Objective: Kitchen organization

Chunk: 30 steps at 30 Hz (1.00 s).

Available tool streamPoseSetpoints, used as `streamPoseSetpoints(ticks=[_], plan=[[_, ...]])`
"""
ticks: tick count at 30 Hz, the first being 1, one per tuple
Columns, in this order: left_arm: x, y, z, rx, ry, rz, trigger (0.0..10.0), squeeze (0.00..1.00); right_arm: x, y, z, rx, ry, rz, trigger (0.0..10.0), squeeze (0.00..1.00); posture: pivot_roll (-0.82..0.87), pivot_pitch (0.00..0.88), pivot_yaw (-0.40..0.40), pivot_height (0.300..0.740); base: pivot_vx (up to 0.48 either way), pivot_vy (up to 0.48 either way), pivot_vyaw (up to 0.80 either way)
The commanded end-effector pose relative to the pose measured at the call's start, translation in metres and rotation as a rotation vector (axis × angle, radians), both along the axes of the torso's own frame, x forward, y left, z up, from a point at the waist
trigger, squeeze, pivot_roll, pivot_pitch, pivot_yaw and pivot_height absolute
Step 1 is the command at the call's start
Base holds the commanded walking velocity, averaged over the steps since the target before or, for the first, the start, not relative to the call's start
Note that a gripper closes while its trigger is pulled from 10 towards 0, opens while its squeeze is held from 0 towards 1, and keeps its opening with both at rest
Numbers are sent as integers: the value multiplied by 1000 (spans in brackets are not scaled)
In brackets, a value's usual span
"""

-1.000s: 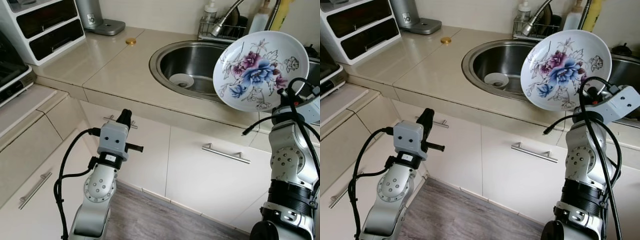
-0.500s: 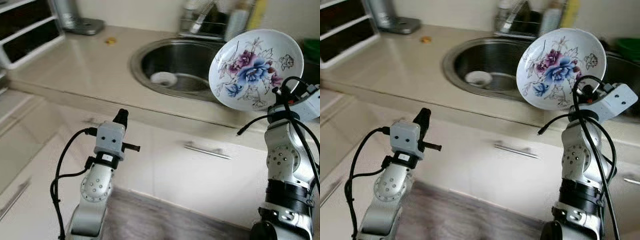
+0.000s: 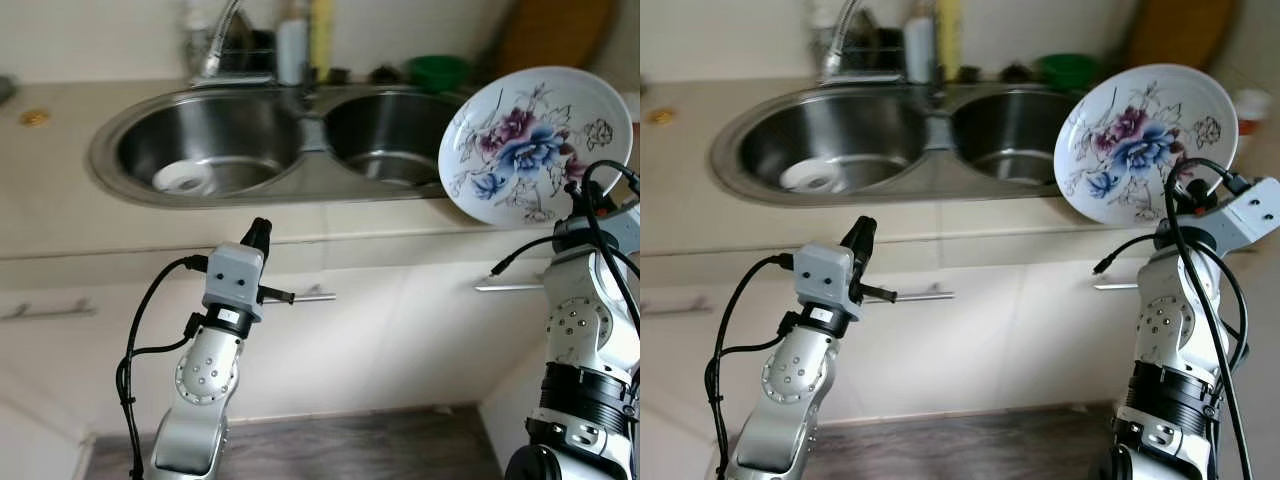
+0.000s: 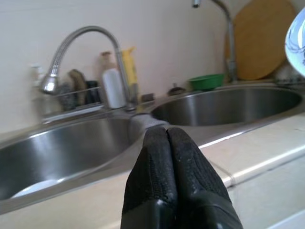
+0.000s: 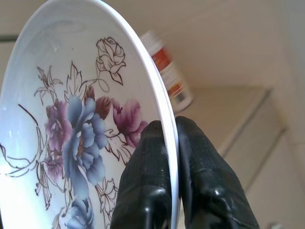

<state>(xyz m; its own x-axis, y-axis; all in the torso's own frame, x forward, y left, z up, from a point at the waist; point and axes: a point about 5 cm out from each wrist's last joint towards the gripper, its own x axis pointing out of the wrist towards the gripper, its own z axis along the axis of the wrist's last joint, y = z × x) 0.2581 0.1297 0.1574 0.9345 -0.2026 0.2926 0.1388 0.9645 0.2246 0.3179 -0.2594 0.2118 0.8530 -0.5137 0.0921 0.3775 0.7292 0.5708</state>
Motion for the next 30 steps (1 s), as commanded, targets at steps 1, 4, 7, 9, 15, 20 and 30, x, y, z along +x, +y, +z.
streamPoseSetpoints(ticks=[1,4,7,9,15,20,30], plan=[[0,2,0,-2,1,8,10000,0,4,13,10,-39,-31,63,0,0,79,0,-17,740,0,0,0],[0,2,0,-2,1,8,10000,0,4,14,11,-44,-31,66,0,0,79,0,-17,740,0,0,0],[0,2,0,0,0,6,10000,0,5,20,10,-124,1,97,0,0,80,0,-18,740,0,0,267],[0,2,0,1,-1,6,10000,0,6,24,10,-137,-1,124,0,0,80,0,-18,740,0,0,800],[0,3,1,0,-6,6,10000,0,6,26,13,-127,-29,125,0,0,84,0,-19,740,0,0,604],[-1,2,2,-2,-11,3,10000,0,6,28,14,-135,-38,137,0,0,84,0,-21,740,0,0,0],[-1,4,4,-22,-23,7,10000,0,9,46,17,-170,-58,248,0,0,89,0,-23,740,78,0,400]])
